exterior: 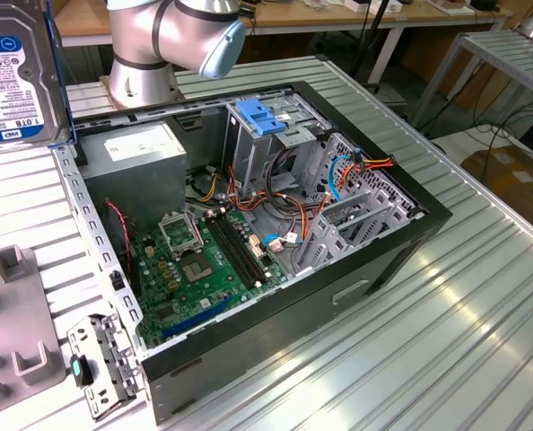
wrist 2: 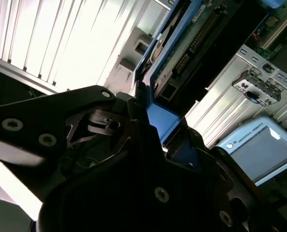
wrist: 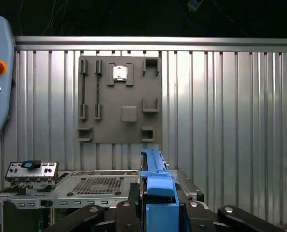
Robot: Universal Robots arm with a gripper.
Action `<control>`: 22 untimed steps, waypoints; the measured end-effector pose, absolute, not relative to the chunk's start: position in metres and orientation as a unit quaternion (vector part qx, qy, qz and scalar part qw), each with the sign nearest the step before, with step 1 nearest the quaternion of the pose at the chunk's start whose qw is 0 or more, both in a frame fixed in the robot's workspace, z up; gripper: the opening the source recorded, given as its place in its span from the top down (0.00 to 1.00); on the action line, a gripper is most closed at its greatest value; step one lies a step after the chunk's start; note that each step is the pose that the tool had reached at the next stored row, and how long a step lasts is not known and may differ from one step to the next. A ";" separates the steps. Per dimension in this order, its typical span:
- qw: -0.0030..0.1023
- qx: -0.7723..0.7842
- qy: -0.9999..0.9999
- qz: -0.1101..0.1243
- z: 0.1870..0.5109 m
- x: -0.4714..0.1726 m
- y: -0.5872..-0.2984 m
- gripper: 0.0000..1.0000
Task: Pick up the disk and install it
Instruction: 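Pick up the disk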
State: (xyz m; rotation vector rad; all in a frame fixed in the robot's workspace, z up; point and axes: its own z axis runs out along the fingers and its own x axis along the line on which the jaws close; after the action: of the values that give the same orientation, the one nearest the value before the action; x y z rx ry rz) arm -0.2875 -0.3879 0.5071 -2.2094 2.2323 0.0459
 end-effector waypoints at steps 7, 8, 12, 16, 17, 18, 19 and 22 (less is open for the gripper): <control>-0.001 -0.703 0.711 0.014 0.506 -0.248 -0.391 0.63; -0.001 -0.703 0.711 0.014 0.506 -0.241 -0.392 0.63; -0.001 -0.703 0.711 0.014 0.506 -0.227 -0.393 0.63; -0.001 -0.703 0.711 0.014 0.506 -0.218 -0.396 0.63; -0.001 -0.703 0.711 0.014 0.506 -0.218 -0.398 0.63; -0.001 -0.703 0.711 0.014 0.506 -0.218 -0.399 0.63; -0.001 -0.703 0.711 0.014 0.506 -0.218 -0.401 0.63; -0.001 -0.703 0.711 0.014 0.505 -0.217 -0.407 0.63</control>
State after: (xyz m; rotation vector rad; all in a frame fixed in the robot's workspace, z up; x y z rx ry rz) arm -0.2174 -0.4071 0.5054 -2.2092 2.2356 0.0439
